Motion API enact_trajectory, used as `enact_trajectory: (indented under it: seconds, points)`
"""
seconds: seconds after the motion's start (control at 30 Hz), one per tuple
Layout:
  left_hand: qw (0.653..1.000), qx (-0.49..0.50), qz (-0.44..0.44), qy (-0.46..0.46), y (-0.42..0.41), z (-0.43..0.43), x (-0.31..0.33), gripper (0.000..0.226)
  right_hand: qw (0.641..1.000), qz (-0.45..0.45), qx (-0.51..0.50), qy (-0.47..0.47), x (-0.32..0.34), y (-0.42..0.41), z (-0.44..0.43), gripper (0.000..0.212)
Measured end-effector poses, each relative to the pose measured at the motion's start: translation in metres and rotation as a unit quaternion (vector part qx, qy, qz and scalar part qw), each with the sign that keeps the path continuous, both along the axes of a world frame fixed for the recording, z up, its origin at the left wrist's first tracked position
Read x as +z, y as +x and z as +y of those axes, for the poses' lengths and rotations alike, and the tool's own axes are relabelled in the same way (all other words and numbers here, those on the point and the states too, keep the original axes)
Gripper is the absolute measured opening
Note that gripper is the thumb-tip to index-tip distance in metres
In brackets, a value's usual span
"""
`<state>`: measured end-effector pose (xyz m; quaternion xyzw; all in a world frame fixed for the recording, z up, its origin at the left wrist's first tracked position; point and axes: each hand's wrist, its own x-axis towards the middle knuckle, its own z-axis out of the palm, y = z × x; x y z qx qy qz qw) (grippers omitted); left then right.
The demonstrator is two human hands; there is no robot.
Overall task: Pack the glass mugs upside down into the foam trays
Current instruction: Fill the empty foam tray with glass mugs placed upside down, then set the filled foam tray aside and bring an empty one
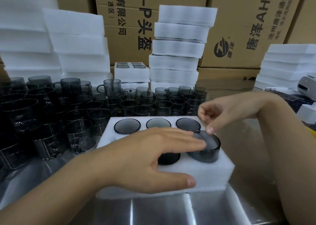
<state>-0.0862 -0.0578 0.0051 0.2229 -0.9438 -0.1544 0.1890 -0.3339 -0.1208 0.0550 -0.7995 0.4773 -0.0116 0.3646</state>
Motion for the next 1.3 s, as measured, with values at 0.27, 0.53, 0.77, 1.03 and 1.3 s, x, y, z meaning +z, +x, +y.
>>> enact_trajectory:
  seconds: [0.27,0.53,0.77,1.03,1.3]
  points:
    - [0.995,-0.012,-0.088,0.035,-0.001,-0.005,-0.003,0.066,0.981,0.188,-0.036,-0.015,-0.002,0.01,-0.003,0.064]
    - [0.99,0.112,0.03,0.078,0.021,-0.018,0.013,0.042,0.994,0.099,-0.031,-0.046,-0.008,0.003,0.004,0.05]
    - [0.961,0.264,0.054,0.067,0.067,-0.043,0.029,0.052,0.989,0.011,0.079,-0.126,-0.012,-0.012,0.027,0.06]
    - [0.956,0.26,0.111,0.079,0.071,-0.054,0.023,0.049,0.967,0.12,0.116,-0.195,-0.026,-0.003,0.044,0.057]
    - [0.849,0.355,0.388,0.053,0.087,-0.067,0.031,0.04,0.916,-0.045,0.116,-0.381,-0.004,-0.039,0.059,0.006]
